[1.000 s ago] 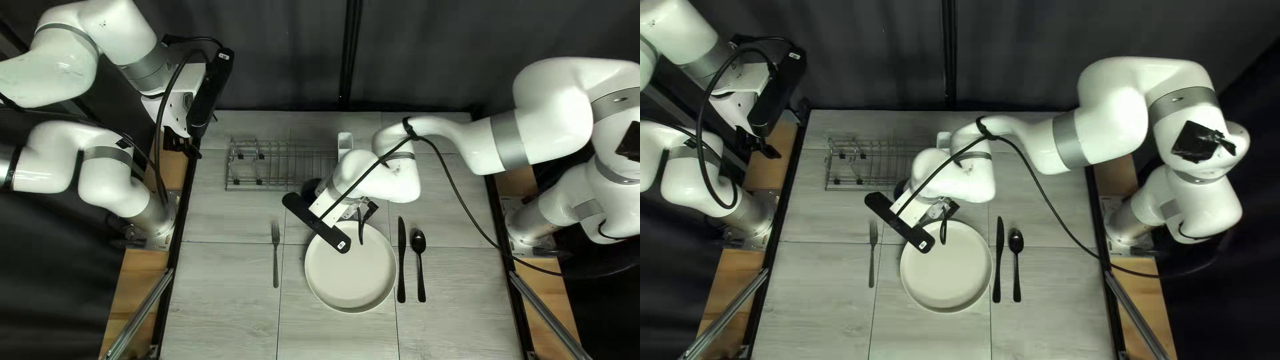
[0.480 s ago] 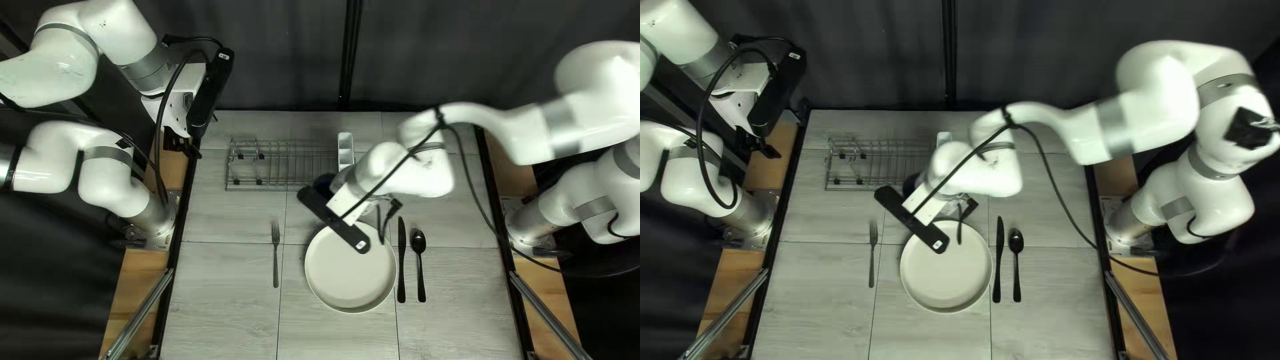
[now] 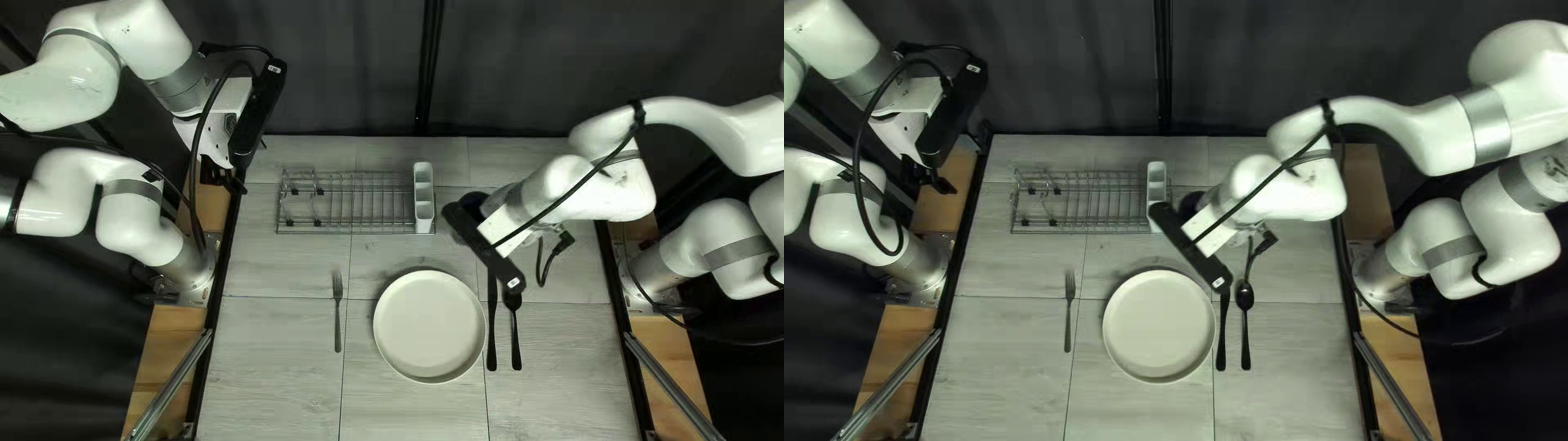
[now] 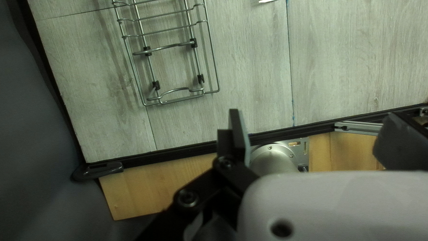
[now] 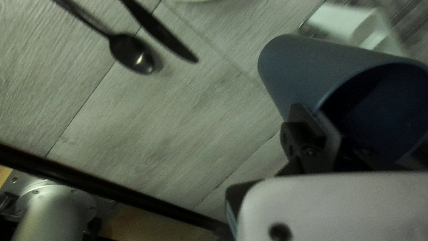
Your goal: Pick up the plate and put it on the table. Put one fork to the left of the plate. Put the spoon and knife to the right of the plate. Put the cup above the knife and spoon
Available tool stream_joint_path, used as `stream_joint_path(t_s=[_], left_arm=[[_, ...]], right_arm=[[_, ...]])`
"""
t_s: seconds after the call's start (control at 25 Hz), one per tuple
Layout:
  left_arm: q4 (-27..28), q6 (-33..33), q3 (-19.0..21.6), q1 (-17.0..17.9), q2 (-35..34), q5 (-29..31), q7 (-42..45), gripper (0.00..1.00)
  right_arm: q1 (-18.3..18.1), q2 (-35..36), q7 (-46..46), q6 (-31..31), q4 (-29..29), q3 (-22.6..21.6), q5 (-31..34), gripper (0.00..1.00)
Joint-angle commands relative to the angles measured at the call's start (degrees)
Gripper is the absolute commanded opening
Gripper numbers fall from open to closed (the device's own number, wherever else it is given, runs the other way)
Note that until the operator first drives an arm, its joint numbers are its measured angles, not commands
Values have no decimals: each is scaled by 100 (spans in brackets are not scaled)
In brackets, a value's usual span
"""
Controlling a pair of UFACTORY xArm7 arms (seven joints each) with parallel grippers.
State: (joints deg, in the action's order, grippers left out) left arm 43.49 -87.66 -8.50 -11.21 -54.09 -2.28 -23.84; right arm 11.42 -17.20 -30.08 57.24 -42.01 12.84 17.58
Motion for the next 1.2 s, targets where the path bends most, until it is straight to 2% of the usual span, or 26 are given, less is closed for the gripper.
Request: stream_joint_path(t_s=[0.04,0.36,0.6,0.64,0.68,0.88,1.04,1.2], left_arm=[[0,0,0,0,0,0,0,100],[0,0,0,0,0,0,0,100],[0,0,0,0,0,0,0,100],[0,0,0,0,0,0,0,100],[0,0,0,0,0,0,0,100],[0,0,0,0,0,0,0,100],[0,0,0,0,0,0,0,100],[0,0,0,0,0,0,0,100]], right_arm=[[-82,62,-152,-240,197,192,-104,0],[-92,218,-91,-639,482,265,-220,0],[-81,370,-191,-746,414,328,-336,0],[-85,320,-191,-752,444,330,-342,36],[-95,226,-173,-721,474,324,-330,100],[-171,-303,15,-357,473,217,-220,100],[-207,-686,271,270,202,37,-219,100],[-136,-681,605,703,-131,-147,-396,100]])
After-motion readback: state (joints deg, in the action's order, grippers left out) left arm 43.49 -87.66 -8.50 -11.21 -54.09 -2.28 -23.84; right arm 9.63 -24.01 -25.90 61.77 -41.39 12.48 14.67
